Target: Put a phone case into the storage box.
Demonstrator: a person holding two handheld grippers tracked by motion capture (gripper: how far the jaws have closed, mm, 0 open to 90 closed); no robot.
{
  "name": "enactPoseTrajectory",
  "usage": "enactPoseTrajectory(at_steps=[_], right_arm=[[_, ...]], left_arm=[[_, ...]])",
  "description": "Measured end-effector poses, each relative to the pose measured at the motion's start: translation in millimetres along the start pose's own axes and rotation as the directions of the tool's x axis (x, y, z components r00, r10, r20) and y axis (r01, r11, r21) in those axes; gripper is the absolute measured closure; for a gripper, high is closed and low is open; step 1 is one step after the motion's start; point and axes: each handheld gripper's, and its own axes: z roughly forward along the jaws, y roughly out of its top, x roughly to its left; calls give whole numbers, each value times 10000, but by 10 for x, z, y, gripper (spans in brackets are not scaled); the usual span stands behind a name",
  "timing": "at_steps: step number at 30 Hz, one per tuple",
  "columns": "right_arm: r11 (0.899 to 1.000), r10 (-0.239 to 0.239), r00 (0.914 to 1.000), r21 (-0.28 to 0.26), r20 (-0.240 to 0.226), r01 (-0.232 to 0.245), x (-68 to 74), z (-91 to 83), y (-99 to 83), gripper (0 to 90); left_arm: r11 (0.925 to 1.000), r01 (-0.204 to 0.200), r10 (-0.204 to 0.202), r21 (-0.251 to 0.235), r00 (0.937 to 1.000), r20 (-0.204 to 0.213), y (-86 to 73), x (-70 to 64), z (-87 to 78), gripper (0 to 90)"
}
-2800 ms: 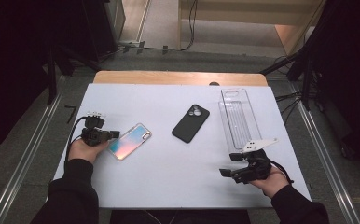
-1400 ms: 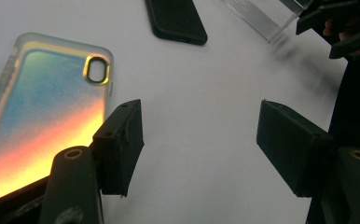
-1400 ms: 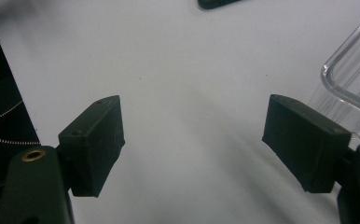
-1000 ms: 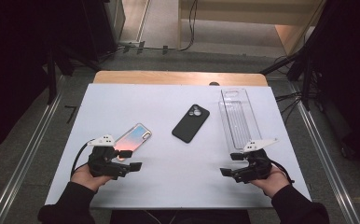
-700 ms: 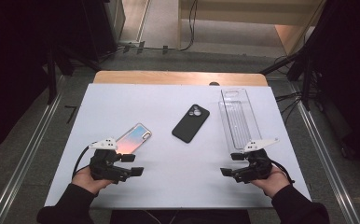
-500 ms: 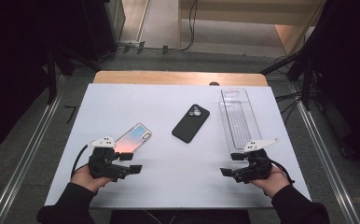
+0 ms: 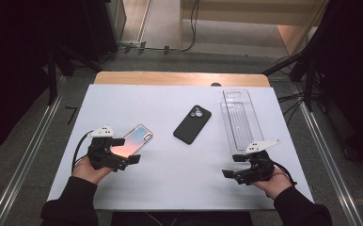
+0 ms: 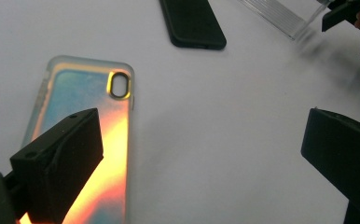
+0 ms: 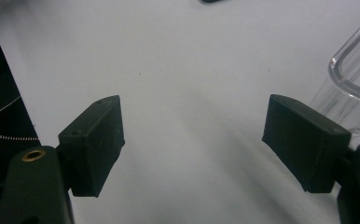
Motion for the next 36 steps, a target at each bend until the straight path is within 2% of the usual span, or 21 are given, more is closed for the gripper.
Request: enactPoseTrajectory(at_steps=[2, 7, 11, 17, 22, 25, 29, 36], right_arm=[[10000, 17, 10000, -6, 14, -17, 0, -1, -1, 185], [10000, 57, 10000, 12, 19, -57, -3, -6, -3, 185], [10000, 20, 10000, 8, 12, -20, -2, -1, -2, 185], [10000, 61, 10000, 27, 14, -61, -4, -7, -5, 185], [10000, 53, 10000, 17, 8, -53, -3, -7, -6, 185], [10000, 59, 10000, 20, 4, -59, -4, -6, -6, 185], [10000, 60, 10000, 19, 2, -60, -4, -4, -6, 185], [10000, 60, 10000, 10, 1, -60, -6, -9, -9, 185]], left_arm=[[9999, 48, -48, -125, 10000, -15, 29, 36, 9, 0], [9999, -100, 105, 74, 9977, -671, 71, 125, 55, 0], [9999, -146, 141, -42, 9945, -1041, 126, 215, 99, 0], [10000, -27, 27, 6, 9954, -960, 197, 363, 157, 0], [10000, -57, 66, 81, 9930, -1181, 243, 452, 201, 0], [10000, -19, 19, -1, 9933, -1158, 260, 503, 228, 0], [9996, -157, 186, 232, 9917, -1273, 265, 553, 295, 0], [9995, -74, 109, 293, 9925, -1217, 239, 555, 355, 0]])
